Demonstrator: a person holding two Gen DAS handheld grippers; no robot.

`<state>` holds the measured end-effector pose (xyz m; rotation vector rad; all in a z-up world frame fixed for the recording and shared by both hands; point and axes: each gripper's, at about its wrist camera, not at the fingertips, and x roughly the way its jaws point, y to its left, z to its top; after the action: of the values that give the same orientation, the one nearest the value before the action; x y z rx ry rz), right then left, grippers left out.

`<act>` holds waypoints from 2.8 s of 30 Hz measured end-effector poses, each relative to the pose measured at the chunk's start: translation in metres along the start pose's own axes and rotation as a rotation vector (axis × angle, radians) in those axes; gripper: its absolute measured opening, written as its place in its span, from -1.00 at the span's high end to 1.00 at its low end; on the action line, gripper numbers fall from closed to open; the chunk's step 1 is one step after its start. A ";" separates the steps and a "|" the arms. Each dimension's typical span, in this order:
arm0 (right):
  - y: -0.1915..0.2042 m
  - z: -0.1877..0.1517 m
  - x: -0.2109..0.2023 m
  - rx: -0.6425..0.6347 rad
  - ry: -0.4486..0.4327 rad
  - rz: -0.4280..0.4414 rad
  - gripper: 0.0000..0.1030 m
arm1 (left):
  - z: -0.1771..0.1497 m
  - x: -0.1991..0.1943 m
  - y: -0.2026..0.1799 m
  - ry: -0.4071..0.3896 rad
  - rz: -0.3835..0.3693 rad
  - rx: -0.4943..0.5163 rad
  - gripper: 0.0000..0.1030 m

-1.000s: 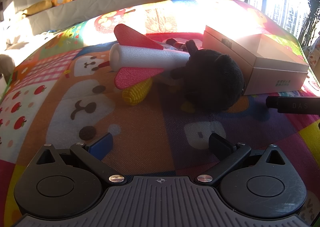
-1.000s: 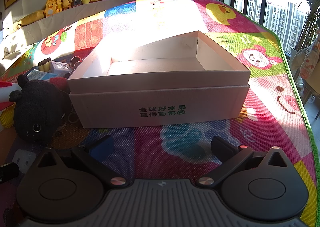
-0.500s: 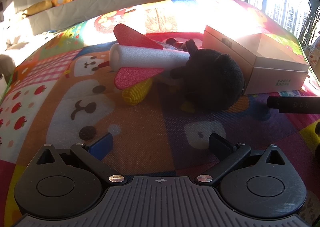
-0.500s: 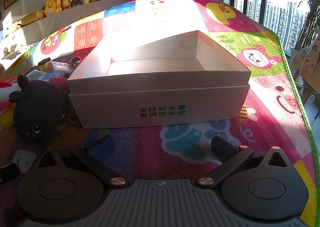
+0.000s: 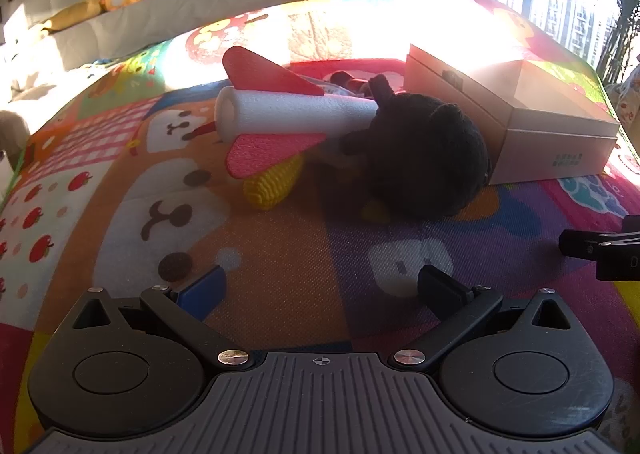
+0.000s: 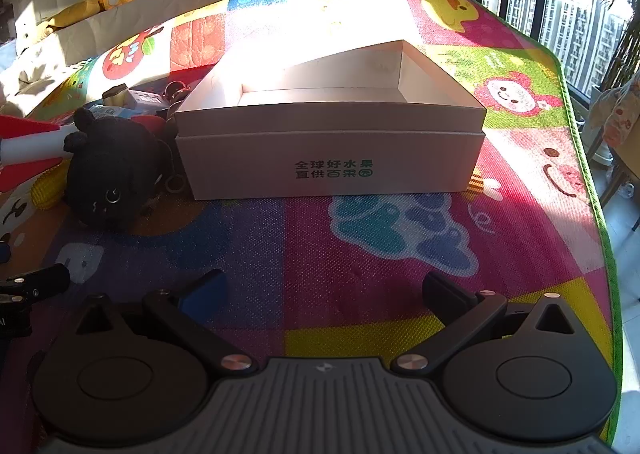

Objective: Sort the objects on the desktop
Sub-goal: 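Reach the left gripper toward the black plush while the right approaches the foam rocket, then grasp the white foam rocket with the right gripper while the left grasps the black plush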

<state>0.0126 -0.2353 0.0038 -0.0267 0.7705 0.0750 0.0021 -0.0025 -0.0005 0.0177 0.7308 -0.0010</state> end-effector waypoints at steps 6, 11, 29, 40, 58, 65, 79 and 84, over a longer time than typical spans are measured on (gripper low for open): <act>0.000 0.000 0.000 -0.008 0.002 0.001 -1.00 | 0.000 -0.001 0.002 -0.002 -0.014 0.001 -1.00; -0.001 -0.004 -0.002 -0.010 -0.018 0.008 -1.00 | 0.002 -0.008 -0.001 -0.039 -0.071 0.031 -1.00; -0.001 -0.006 -0.002 -0.002 -0.022 0.008 -1.00 | 0.060 0.022 -0.042 -0.104 -0.178 0.069 -0.52; -0.001 -0.007 -0.001 -0.017 -0.013 0.011 -1.00 | 0.025 -0.024 0.032 -0.131 -0.079 0.132 -0.52; 0.161 0.069 0.004 -0.514 -0.183 0.349 0.12 | 0.004 -0.060 0.110 -0.186 -0.056 -0.047 -0.96; 0.193 0.086 0.054 -0.559 -0.093 0.452 -0.11 | -0.007 -0.057 0.085 -0.164 -0.186 0.043 -0.99; 0.074 0.053 0.001 -0.134 0.091 0.621 0.41 | -0.010 -0.042 0.080 -0.100 -0.207 -0.025 -1.00; 0.016 0.033 -0.016 0.037 0.156 0.600 0.46 | -0.005 -0.042 0.059 -0.107 -0.251 0.000 -1.00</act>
<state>0.0229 -0.2182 0.0382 0.2379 0.9152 0.6342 -0.0323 0.0563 0.0248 -0.0739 0.6218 -0.2402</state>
